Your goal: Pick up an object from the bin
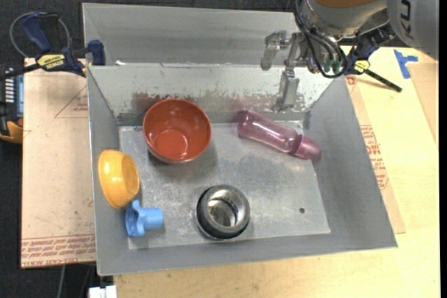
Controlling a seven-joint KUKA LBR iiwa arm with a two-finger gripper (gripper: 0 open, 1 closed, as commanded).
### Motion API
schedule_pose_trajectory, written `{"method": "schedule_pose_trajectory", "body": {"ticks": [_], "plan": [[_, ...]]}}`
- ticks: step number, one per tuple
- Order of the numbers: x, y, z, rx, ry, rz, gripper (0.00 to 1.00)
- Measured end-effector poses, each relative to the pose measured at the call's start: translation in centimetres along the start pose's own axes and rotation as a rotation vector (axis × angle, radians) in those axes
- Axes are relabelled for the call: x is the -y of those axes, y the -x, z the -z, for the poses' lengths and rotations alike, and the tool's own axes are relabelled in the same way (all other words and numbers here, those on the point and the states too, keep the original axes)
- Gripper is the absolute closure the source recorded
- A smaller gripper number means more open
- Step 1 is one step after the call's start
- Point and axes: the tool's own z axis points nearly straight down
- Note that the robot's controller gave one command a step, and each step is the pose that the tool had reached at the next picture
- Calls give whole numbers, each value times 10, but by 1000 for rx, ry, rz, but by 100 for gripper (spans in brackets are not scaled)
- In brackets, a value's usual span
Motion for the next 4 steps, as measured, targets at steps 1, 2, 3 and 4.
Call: {"method": "schedule_pose_trajectory", "body": {"ticks": [1, 2, 3, 4], "plan": [[18, -4, -128, -10, -1, -1, 0], [-53, -24, -68, 17, 4, 98, 0], [11, -5, -151, -6, -2, -70, 0], [16, -8, -166, -15, -6, -109, 0]]}}
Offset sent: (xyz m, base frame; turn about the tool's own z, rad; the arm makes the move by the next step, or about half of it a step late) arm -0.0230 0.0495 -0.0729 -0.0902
